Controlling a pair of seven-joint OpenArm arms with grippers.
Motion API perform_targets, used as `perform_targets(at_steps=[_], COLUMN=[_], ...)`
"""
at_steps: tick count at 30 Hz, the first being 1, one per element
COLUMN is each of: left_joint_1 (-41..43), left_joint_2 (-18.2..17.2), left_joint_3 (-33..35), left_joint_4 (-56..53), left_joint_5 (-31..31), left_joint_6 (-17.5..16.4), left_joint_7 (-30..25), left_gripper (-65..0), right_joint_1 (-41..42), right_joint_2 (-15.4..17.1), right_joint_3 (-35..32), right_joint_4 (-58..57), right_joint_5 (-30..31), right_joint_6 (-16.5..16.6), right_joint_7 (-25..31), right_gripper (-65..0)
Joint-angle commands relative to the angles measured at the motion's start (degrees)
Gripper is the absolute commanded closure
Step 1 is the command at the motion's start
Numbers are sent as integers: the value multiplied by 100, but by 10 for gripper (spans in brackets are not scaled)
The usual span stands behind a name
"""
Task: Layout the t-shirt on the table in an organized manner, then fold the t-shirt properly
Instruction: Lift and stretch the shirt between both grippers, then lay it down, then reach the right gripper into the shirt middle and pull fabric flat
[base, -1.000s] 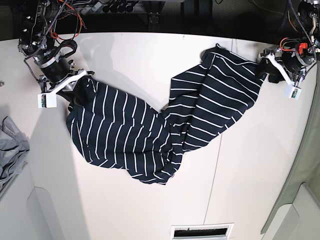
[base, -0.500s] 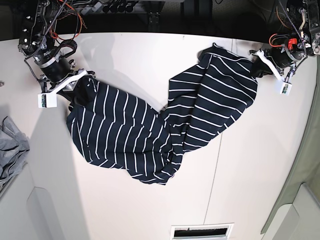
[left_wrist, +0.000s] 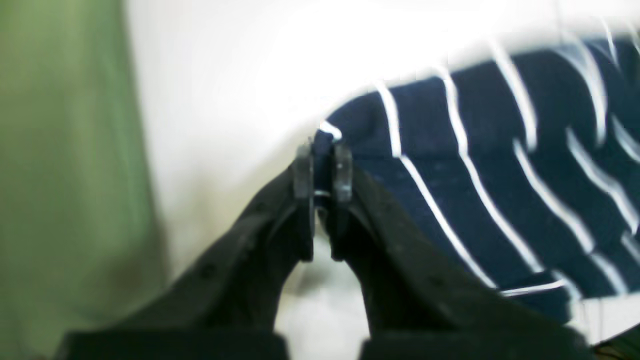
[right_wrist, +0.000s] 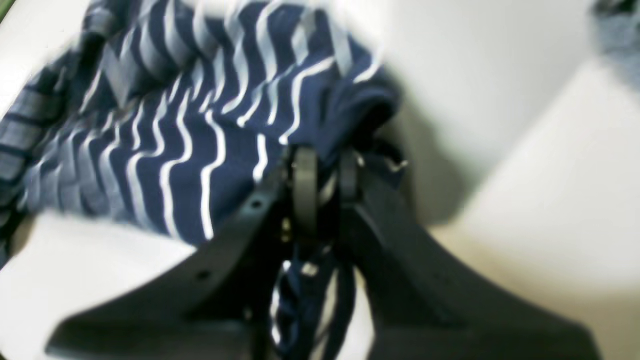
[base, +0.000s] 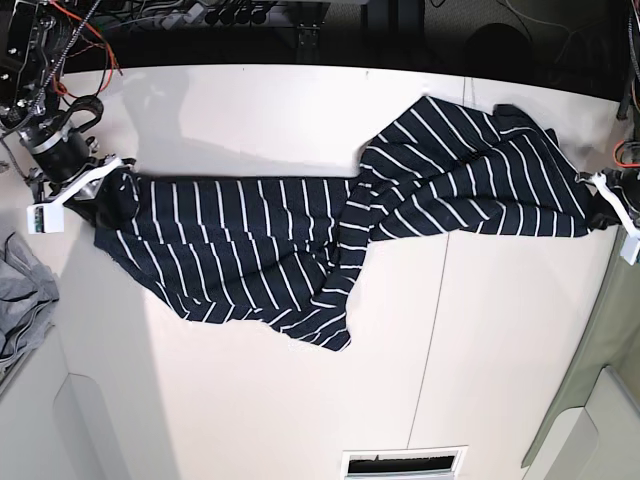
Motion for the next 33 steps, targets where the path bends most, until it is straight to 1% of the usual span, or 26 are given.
perform_targets(at_steps=[1, 4, 6, 7, 9, 10, 11, 12, 14, 15, 18, 20, 22, 23, 24, 25, 27, 29, 33], left_joint_1=[-184, -485, -662, -710, -734, -730, -730, -708, -658, -627, -496, -365, -245, -199, -162, -146, -146, -146, -146], left_joint_2=[-251, -389, -391, -389, -387, -380, -369, -369, -372, -372, -369, -369, -369, -350, -319, -260, -61, 199, 737], left_joint_3=[-61, -59, -59, -59, -57, -55, -52, -52, -52, -52, -52, -52, -52, -52, -52, -52, -52, -52, -52], left_joint_4=[70, 70, 70, 70, 70, 70, 70, 70, 70, 70, 70, 70, 70, 70, 70, 70, 70, 70, 70], left_joint_5=[-11, -59, -133, -221, -579, -767, -894, -977, -1150, -1187, -1276, -1327, -1447, -1547, -1644, -1757, -1980, -2194, -2190], left_joint_6=[66, -31, -48, -90, -321, -389, -433, -433, -433, -433, -431, -433, -435, -461, -560, -737, -762, -762, -762], left_joint_7=[-116, -4, 109, 179, 332, 411, 525, 636, 721, 719, 721, 719, 719, 723, 726, 785, 1010, 1200, 1235], left_gripper=[0, 0, 0, 0, 0, -37, -87, -135, -203, -223, -229, -229, -229, -229, -229, -229, -229, -229, -229], right_joint_1=[101, 203, 236, 236, 232, 232, 234, 236, 234, 236, 254, 323, 448, 533, 632, 748, 1016, 1316, 1987], right_joint_2=[118, 175, 192, 192, 173, 151, 136, 114, 109, 109, 76, -68, -267, -378, -501, -625, -859, -1049, -1364], right_joint_3=[151, 396, 481, 496, 490, 490, 487, 483, 483, 483, 483, 466, 308, 175, 11, -186, -654, -1158, -2085], right_joint_4=[107, 107, 107, 107, 105, 105, 105, 105, 105, 105, 105, 105, 98, 92, 87, 66, -59, -328, -1357], right_joint_5=[133, 334, 345, 345, 343, 339, 345, 358, 546, 658, 1025, 1185, 1167, 1108, 992, 817, 400, -39, -675], right_joint_6=[31, 24, 13, 11, 13, 13, 13, 13, 13, 13, 22, 79, 76, 74, 55, 31, -74, -297, -927], right_joint_7=[181, 179, 179, 181, 177, 168, 160, 160, 160, 160, 162, 155, 155, 157, 162, 162, 168, 219, 629], right_gripper=[0, 0, 0, -31, -194, -263, -317, -349, -356, -356, -356, -356, -356, -356, -356, -356, -356, -356, -356])
